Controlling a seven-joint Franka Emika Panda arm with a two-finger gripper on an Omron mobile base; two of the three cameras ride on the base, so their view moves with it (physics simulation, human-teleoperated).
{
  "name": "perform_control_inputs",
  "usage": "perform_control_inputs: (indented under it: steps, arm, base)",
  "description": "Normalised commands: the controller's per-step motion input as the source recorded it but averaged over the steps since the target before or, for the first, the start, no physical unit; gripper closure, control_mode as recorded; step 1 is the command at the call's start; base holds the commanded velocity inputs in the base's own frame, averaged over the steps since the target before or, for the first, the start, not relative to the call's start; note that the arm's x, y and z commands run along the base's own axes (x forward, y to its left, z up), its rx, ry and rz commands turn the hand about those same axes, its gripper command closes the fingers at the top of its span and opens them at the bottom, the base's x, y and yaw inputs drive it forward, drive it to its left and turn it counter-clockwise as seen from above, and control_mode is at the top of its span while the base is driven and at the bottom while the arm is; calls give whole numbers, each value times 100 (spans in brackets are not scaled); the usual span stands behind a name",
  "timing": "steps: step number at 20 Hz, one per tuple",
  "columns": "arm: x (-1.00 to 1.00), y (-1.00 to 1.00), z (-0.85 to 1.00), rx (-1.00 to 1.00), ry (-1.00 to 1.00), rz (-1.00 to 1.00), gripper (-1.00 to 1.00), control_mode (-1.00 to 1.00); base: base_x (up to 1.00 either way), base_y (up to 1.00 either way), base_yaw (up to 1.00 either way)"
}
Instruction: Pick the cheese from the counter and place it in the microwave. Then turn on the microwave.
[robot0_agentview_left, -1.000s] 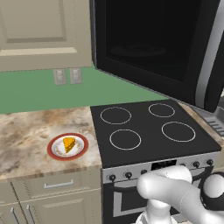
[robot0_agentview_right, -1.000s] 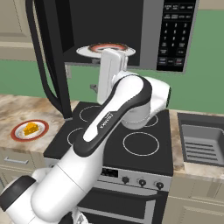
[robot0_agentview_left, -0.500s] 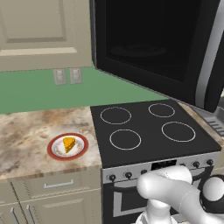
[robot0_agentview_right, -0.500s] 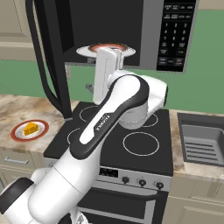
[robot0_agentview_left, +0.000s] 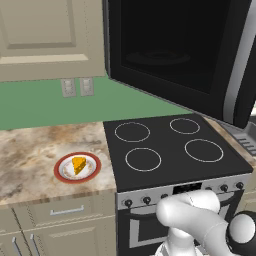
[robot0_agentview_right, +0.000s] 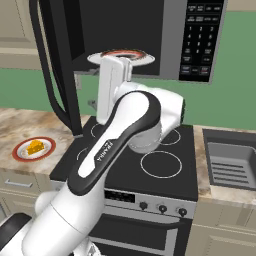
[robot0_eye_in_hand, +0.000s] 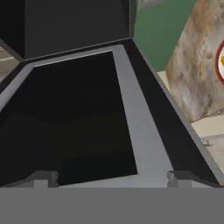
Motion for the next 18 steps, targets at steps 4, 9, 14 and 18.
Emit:
perform_control_inputs:
  steps: [4,9,14,18]
  arm:
    - [-25,27,0,2,7,0,-100,-100]
    - [-21,27,0,4,10,0,-100,-100]
    - [-20,30,0,3,10,0,-100,-100]
    - [-21,29,0,3,11,0,-100,-100]
  base:
    - [0,0,0]
    - [0,0,0]
    - [0,0,0]
    - [0,0,0]
